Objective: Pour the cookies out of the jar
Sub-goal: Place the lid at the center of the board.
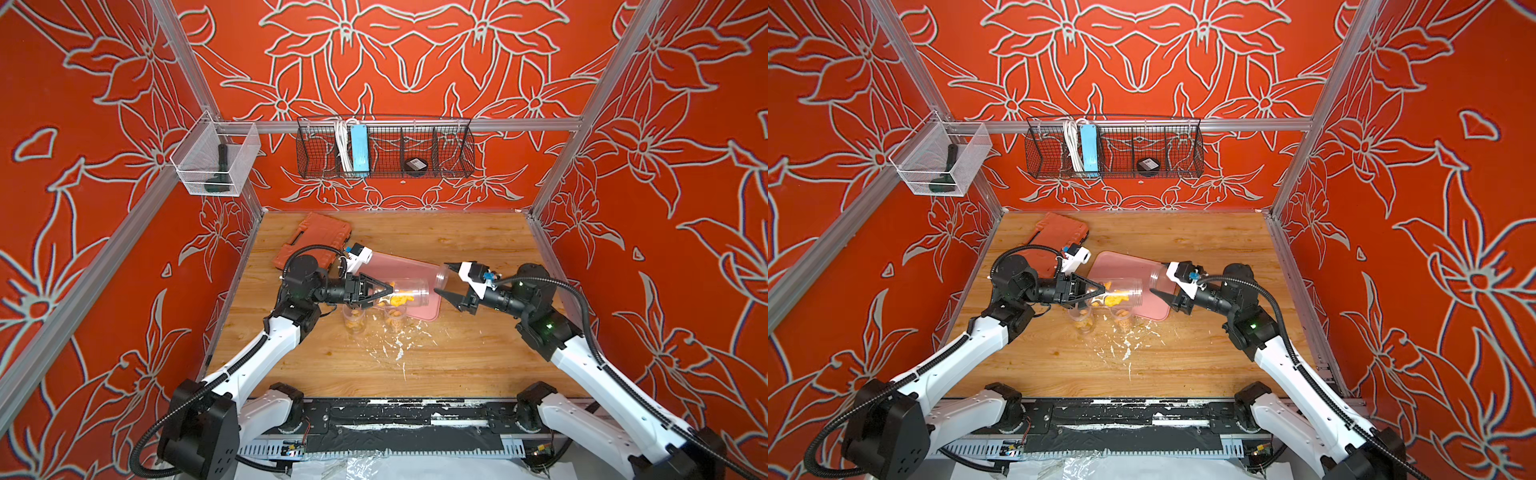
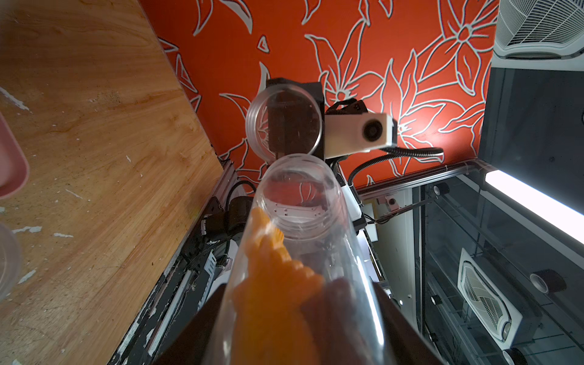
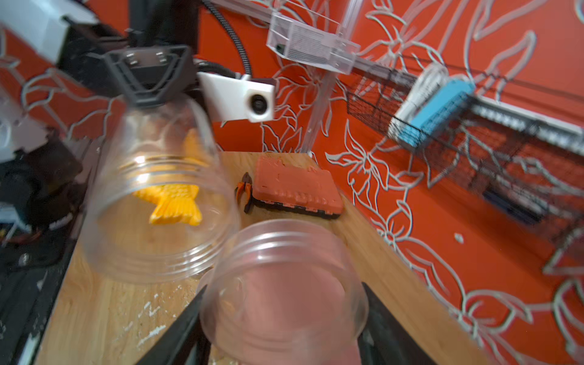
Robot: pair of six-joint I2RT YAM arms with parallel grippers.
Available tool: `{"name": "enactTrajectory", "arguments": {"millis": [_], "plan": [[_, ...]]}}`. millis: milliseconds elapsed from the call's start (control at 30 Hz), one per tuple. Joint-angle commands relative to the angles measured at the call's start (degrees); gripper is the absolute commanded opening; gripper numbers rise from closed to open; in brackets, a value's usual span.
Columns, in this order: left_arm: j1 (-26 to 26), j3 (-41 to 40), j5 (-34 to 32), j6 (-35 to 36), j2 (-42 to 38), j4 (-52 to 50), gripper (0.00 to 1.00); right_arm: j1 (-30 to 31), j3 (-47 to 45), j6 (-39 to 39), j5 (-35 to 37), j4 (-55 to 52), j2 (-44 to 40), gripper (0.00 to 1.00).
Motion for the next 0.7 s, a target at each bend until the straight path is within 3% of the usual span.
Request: {"name": "enactTrajectory", "arguments": {"millis": [0, 100, 367, 467, 667], "plan": [[0.2, 2.5, 1.3, -0.3, -0.4, 1.5, 0.42, -0.1, -0.1, 20.3, 18.6, -8.6, -0.8, 0.2], [0.2, 3.4, 0.8, 1.9, -0.4, -1.2, 0.42, -0.1, 1.3, 30.7, 27.7, -20.2, -0.1, 0.2], [0.2, 4.8, -0.3, 4.5, 1.7, -2.9, 0.42, -0.8, 9.3, 41.4, 41.3, -46.1, 12.1, 0.22], [0.4, 5.7, -0.1, 6.1, 3.3, -3.8, 0.42, -2.8, 11.3, 43.6, 39.8, -50.1, 19.3, 0.22], [1.6, 9.6, 0.9, 14.4, 8.3, -10.6, 0.41, -7.2, 10.2, 44.1, 31.0, -47.3, 30.0, 0.21]]}}
